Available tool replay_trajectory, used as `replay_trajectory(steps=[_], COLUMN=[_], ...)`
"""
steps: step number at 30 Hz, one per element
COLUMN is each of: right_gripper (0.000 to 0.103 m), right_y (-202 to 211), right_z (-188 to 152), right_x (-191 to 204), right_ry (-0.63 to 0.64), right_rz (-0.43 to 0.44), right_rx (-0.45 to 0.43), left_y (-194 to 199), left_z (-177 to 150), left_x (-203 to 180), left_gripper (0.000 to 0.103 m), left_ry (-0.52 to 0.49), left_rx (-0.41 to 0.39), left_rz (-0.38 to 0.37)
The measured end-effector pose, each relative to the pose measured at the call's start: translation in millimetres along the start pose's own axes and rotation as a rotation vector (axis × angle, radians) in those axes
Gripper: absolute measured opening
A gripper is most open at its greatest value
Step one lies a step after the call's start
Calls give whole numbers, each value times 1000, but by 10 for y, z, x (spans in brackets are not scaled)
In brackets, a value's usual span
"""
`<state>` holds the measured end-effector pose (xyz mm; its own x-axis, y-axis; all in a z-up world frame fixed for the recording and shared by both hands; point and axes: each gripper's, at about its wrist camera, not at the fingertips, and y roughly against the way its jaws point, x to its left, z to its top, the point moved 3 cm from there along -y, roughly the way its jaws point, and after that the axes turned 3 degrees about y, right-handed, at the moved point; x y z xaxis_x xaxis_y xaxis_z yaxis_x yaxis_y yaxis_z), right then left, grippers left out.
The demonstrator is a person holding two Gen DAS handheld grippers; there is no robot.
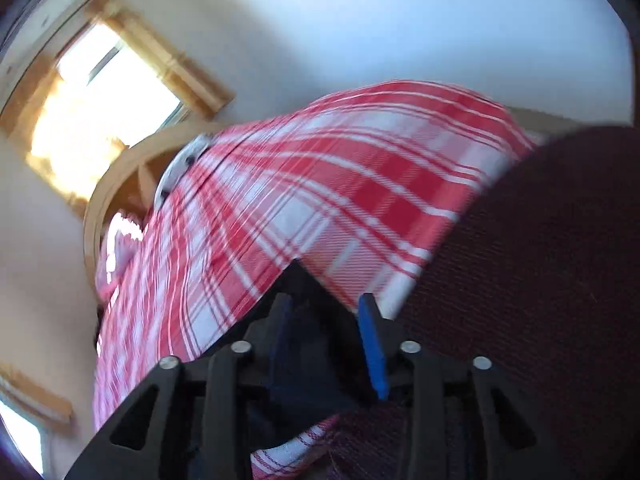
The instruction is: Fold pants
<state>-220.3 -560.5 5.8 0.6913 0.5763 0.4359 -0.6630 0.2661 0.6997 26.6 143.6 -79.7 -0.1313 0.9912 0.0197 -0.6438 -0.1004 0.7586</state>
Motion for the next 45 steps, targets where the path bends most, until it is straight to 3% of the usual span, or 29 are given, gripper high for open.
replay_trajectory(steps=[3, 7, 13, 16, 21, 25, 27, 28, 31, 32, 35, 37, 39, 41, 45], right_gripper=[40, 40, 10, 5, 5, 6, 7, 12, 14, 15, 22, 22, 22, 22, 22], right_y=[-266, -583, -679, -515, -446, -706, -835, -841, -619, -469, -154, -12, 52, -1, -290], right_z=[-51, -206, -321, -236, -41, 13, 5, 15, 96, 74, -218, -605, -1046, -1401, -1824], right_x=[160, 257, 307, 344, 445, 409, 385, 400, 452, 519, 765, 1003, 1209, 1349, 1446], right_ry=[95, 190, 318, 331, 347, 322, 348, 371, 347, 322, 231, 201, 193, 198, 161], right_rz=[-5, -48, -138, -123, -111, -109, -112, -110, -227, -227, 15, 197, 301, 340, 318], right_rx=[65, 113, 93, 24, -57, -4, -17, -33, -135, -158, -93, 7, 82, 138, 232], left_y=[70, 107, 70, 58, 52, 50, 50, 54, 61, 61, 48, 47, 48, 54, 92], left_z=[-28, -57, -55, -47, -49, -48, -43, -37, -43, -51, -62, -57, -53, -49, -76], left_x=[-16, -6, -21, -15, -10, -15, -16, -13, -4, -6, -9, -18, -18, -2, 40], left_gripper=[97, 97, 98, 98, 100, 101, 101, 101, 101, 101, 102, 102, 102, 102, 102], left_ry=[-29, -36, -25, -17, -15, -16, -20, -26, -40, -43, -39, -42, -50, -54, -64], left_rx=[-18, -26, -15, -11, -11, -14, -13, -14, -26, -30, -43, -46, -48, -47, -58], left_rz=[38, 35, 39, 39, 40, 44, 45, 43, 37, 36, 37, 36, 31, 18, 0])
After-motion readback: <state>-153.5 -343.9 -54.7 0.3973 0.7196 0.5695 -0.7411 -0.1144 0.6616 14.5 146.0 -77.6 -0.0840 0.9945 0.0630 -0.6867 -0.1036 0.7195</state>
